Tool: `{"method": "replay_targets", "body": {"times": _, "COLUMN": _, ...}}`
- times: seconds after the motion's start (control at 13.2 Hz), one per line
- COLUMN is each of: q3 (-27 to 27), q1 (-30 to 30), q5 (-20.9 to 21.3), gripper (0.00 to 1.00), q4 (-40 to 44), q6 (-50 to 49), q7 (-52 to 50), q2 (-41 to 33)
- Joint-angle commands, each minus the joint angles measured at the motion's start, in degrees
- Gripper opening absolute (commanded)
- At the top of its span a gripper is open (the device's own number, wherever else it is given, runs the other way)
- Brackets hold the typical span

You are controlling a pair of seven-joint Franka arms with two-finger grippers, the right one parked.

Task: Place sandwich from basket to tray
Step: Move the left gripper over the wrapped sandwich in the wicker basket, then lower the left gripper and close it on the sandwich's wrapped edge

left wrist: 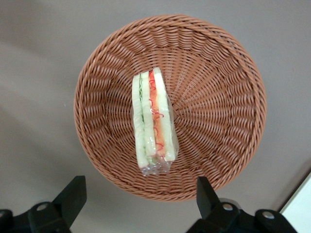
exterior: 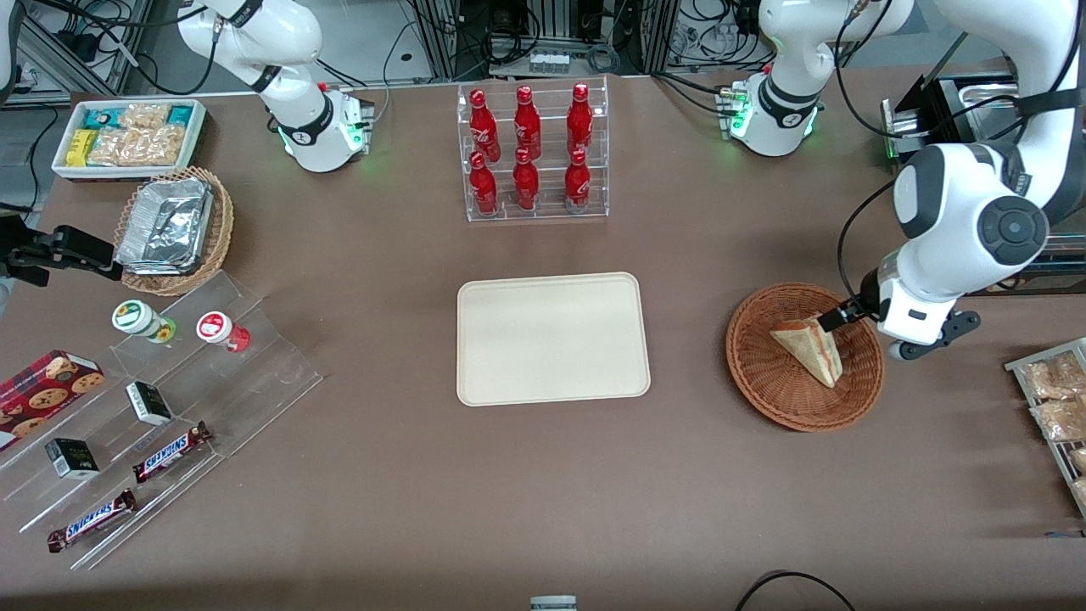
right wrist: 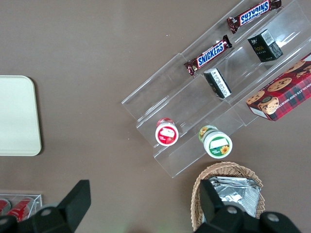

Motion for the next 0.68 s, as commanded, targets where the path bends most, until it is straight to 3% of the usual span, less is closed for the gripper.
{"method": "replay_targets", "body": {"times": 0.0, "q3": -0.01, "q1": -0.87, "q5": 0.50, "gripper": 1.00, "q4": -1.07, "q6": 2.61, "q7": -5.45, "q2": 0.95}}
{"method": "replay_targets", "body": {"times": 0.61, "q3": -0.09, "q1": -0.96, "q5": 0.41, "gripper": 1.00, "q4": -4.58, "q6": 10.61, "q7": -8.00, "q2": 3.58}}
